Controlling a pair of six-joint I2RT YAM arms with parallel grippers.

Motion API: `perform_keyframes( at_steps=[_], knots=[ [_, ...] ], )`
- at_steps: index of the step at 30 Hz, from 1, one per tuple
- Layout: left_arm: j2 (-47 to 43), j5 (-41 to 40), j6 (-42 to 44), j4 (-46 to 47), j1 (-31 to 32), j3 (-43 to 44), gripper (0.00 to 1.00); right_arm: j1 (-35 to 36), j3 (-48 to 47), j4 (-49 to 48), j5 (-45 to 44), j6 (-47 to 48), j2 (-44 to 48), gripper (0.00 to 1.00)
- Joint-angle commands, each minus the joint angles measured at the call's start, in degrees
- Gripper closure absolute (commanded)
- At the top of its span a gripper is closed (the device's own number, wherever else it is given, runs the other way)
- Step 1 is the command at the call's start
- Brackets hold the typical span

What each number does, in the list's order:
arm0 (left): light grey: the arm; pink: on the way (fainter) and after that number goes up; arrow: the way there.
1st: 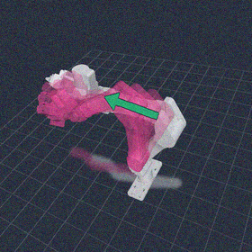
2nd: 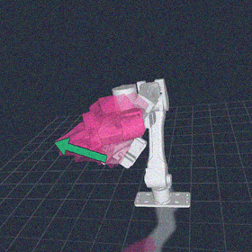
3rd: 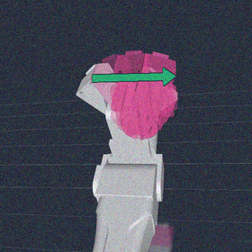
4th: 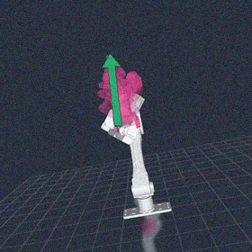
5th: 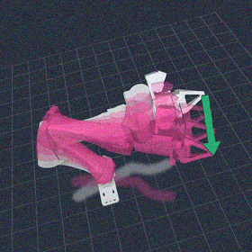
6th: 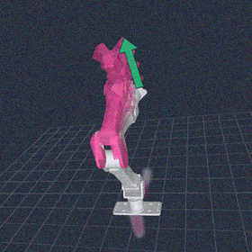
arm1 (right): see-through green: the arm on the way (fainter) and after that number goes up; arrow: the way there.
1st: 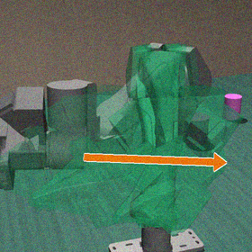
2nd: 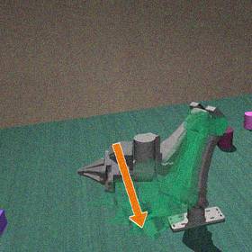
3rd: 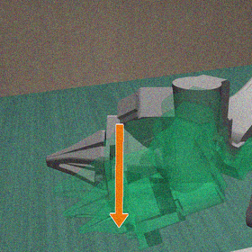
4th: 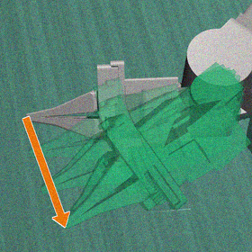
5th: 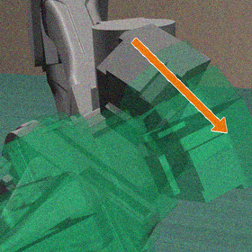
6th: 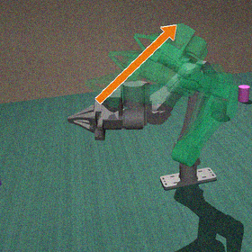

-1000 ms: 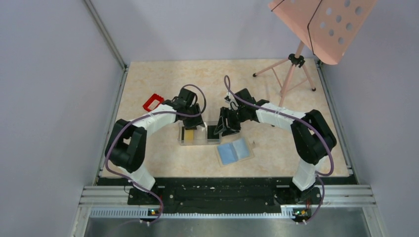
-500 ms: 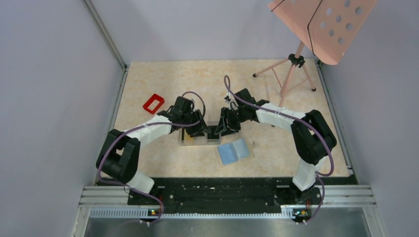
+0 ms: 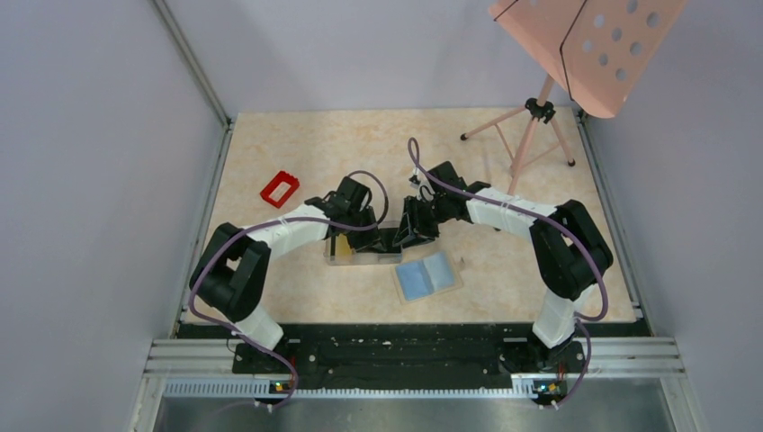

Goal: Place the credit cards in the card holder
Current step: Pick up the credit card from the storage box.

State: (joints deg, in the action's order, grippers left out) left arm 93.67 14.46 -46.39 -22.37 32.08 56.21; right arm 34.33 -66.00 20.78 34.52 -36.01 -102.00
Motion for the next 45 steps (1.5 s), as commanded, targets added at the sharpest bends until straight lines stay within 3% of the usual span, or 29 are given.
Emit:
perform_keyframes(
  at_steps=[1, 4, 11, 18, 32, 45],
  knots=[
    [0.6, 0.1, 1.0, 0.1, 1.1, 2.9, 0.79, -0.1, 0.1, -1.3, 1.3, 0.5, 0.0, 0.64],
    [0.8, 0.8, 1.5, 0.3, 1.4, 3.7, 0.86, -0.1, 0.1, -1.3, 1.4, 0.6, 0.0, 0.64],
    [-1.1, -1.7, 2.1, -1.4, 1.8, 4.5, 0.88, -0.1, 0.4, -1.1, 1.6, 0.9, 0.2, 0.65],
    [0.3, -6.6, 6.0, -9.2, 3.8, 9.6, 0.78, -0.1, 0.4, -0.9, 1.5, 1.0, 0.2, 0.65],
    [5.9, -7.6, 10.1, -14.7, 6.1, 16.2, 0.7, -0.1, 0.6, -0.6, 1.9, 1.4, 0.1, 0.65],
    [11.4, -7.0, 13.2, -18.4, 7.1, 21.0, 0.69, -0.1, 0.4, -0.3, 2.2, 1.5, 0.0, 0.65]
  ],
)
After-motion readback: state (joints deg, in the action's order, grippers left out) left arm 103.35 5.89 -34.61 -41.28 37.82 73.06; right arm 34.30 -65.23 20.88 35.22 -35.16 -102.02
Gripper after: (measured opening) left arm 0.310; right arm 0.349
